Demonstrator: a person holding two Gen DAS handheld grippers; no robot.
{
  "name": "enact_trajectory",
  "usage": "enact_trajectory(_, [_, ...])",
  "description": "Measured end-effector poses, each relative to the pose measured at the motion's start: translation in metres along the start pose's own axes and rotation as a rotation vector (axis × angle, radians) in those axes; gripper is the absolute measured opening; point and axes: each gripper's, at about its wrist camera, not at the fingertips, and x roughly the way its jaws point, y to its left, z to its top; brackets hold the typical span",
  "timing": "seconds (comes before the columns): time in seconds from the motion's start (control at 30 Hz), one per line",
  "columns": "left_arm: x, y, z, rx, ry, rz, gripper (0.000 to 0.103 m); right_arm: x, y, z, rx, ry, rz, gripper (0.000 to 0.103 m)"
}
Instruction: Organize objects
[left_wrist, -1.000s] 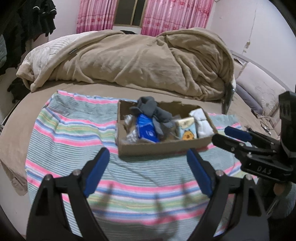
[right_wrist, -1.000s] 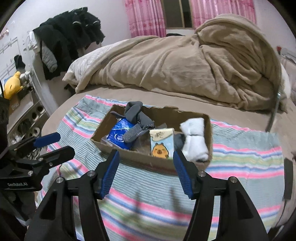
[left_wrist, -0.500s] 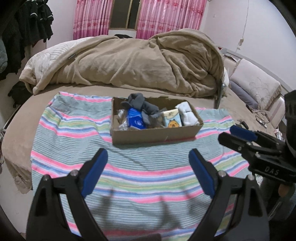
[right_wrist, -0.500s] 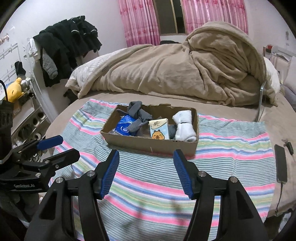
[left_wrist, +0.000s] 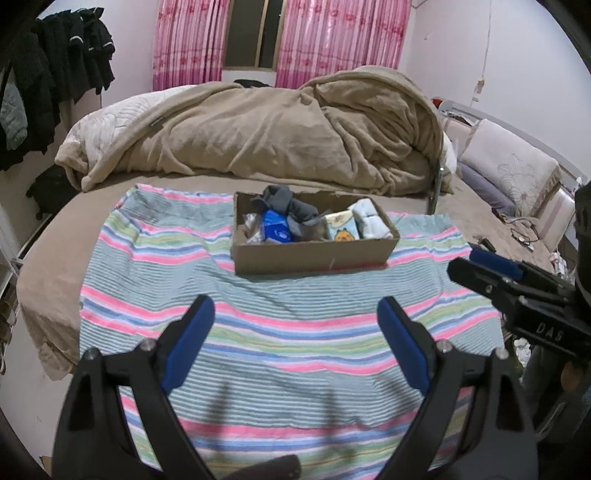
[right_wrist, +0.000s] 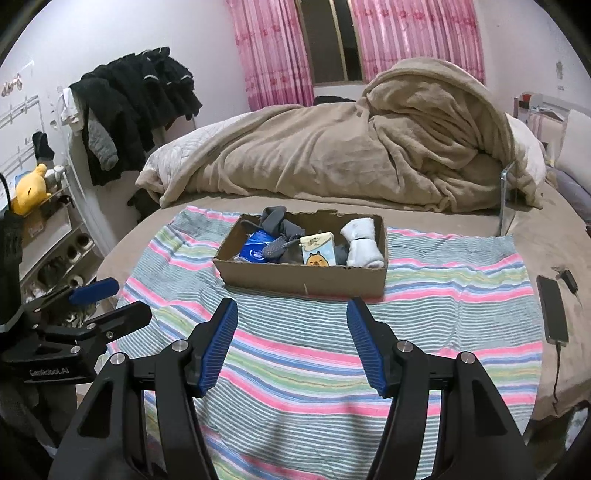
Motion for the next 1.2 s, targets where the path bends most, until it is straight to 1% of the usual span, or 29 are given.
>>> enact_trajectory(0.17, [-0.004, 0.002, -0.010, 0.017, -0.005, 0.023, 0.091, -0.004, -0.001, -0.008, 0.011, -0.015, -0.009, 0.065])
enact_trajectory(0.5, [-0.006, 0.003, -0.016, 0.016, -0.011, 0.027, 0.092, -0.007, 0.004, -0.019, 0.009, -0.007, -0.019, 0.066])
enact_trajectory(1.2, [-0.006, -0.002, -0.016, 0.024, -0.024, 0.030, 0.093, -0.008, 0.002, -0.023, 0.006, 0.005, -0.021, 0.066])
